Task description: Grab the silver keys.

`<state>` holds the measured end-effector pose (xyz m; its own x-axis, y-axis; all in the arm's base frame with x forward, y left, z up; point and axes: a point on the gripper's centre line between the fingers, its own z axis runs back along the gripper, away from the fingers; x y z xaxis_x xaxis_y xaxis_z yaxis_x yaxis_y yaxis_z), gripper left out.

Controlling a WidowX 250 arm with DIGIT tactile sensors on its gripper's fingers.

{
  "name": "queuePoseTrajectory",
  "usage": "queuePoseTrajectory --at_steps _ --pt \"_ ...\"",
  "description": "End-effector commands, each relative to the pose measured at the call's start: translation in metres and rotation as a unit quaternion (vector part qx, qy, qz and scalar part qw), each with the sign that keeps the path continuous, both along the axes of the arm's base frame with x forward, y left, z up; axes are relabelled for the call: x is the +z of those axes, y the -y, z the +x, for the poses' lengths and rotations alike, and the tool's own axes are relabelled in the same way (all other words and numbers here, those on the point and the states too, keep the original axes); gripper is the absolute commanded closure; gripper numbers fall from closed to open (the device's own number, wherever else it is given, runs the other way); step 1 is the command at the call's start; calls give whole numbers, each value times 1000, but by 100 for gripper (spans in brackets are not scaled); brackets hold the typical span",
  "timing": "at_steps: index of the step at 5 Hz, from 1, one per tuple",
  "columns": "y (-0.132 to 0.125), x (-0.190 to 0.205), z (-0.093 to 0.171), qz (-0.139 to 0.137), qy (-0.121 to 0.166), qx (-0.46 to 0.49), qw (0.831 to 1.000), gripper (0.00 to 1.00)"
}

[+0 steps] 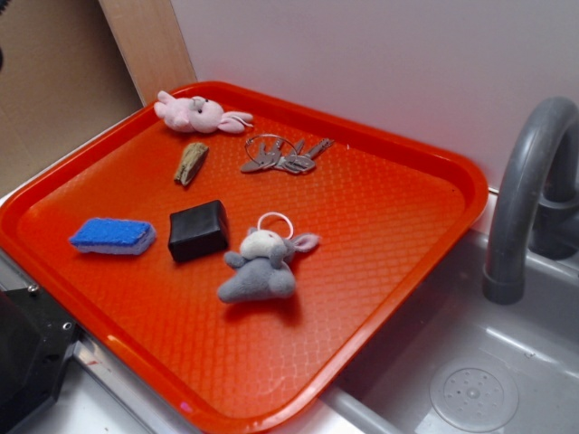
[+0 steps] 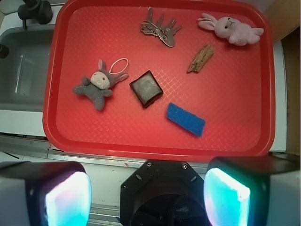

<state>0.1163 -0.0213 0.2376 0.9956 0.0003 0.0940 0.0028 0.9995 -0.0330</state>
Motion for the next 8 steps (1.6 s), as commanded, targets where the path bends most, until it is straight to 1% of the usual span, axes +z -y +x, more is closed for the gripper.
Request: queuePoseTrajectory --at_steps 1,2,3,4,5,6,7,8 --pt "0 0 0 0 0 0 1000 0" --pt "1 1 32 23 41 -13 999 0" --pt "3 2 75 66 95 -35 993 0" --pt "12 -10 118 112 109 -119 980 0" --pt "12 -41 157 163 98 -206 960 0" --pt "11 -80 184 221 61 -296 927 0" --pt "14 -119 194 259 20 -363 895 0" --pt "15 -147 194 262 6 -378 888 0"
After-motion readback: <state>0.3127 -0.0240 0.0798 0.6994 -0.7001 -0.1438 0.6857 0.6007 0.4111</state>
